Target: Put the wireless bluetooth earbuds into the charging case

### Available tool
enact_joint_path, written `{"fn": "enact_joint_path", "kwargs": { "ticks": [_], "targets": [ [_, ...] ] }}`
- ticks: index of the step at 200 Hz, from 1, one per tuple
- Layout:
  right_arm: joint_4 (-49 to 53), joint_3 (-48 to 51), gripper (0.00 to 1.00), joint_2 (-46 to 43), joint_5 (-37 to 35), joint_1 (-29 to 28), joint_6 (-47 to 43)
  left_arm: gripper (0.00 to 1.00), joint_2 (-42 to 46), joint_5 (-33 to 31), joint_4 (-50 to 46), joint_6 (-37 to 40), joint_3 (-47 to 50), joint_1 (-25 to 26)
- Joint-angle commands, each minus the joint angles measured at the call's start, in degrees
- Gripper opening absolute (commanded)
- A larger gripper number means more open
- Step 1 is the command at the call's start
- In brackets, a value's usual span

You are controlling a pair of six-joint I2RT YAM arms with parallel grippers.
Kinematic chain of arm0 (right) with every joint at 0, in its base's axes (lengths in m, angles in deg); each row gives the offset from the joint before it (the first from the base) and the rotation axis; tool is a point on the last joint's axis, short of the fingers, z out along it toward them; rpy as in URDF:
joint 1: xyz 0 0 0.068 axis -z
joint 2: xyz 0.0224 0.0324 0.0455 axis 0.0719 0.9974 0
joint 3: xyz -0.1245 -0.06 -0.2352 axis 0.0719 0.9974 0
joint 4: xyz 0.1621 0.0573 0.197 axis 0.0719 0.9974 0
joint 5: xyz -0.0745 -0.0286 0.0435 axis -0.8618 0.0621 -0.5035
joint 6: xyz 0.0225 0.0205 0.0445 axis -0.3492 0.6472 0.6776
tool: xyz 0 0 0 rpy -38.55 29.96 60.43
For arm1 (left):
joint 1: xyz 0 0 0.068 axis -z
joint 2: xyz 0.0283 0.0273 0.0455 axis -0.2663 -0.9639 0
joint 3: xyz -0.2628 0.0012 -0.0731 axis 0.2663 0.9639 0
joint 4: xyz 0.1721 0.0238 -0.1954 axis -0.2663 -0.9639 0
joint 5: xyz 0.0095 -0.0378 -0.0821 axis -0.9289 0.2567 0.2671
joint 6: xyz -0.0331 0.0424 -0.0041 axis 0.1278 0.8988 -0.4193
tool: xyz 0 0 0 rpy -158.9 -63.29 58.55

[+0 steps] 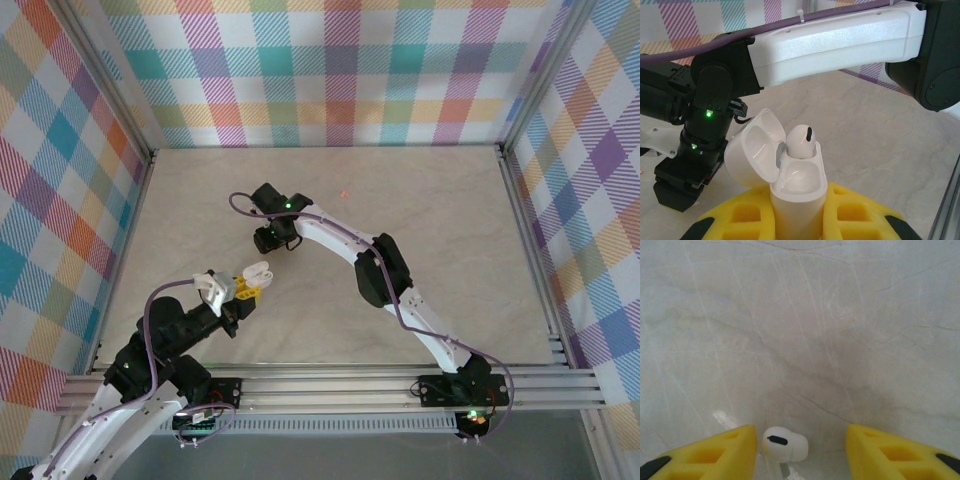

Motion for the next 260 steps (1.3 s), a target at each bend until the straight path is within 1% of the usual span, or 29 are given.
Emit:
{"fn": "enact_joint_path", "kwargs": {
  "ticks": [1,76,118,147,165,204,208,225,242,260],
  "targets": [
    [-0.23,-0.88,0.47,2.33,-0.87,-1.42,0.38,0.00,0.90,-0.18,2.39,-1.67,0.92,-0.05],
    [0.61,-0.35,0.37,2.29,-1.48,-2.23,0.47,0.00,2.08,-1.24,2.14,-2.39,1.03,-0.01],
    [1.94,0.51,0.35,0.49,-2.76,-2.23,0.37,0.00,2.66,-2.73,2.25,-3.48,1.37,-0.02],
    [-2.76,10.28,0.32,-5.85,-4.18,-2.14,0.73,0.00,2.94,-4.56,2.00,-4.23,1.30,-0.01],
    [-6.07,17.16,0.32,-10.35,-5.30,-1.75,0.73,0.00,2.78,-4.58,2.15,-4.41,1.16,-0.01],
    [-10.13,28.28,0.30,-17.74,-5.47,0.21,1.17,0.00,1.84,-4.17,2.94,-5.26,1.39,-0.01],
    [-10.51,29.40,0.30,-18.61,-5.44,0.39,1.25,0.00,1.73,-4.15,4.96,-5.23,1.39,-0.01],
    [-12.76,34.17,0.29,-21.79,-5.47,1.49,1.55,0.00,0.86,-3.80,5.72,-5.61,1.30,-0.01],
    [-14.64,37.88,0.29,-24.25,-4.48,2.39,1.70,0.00,0.06,-3.45,5.99,-5.73,0.97,-0.01],
    [-16.41,39.54,0.30,-25.74,-2.15,2.78,0.70,0.00,-0.39,-3.35,6.00,-5.76,0.73,-0.01]
  ]
}}
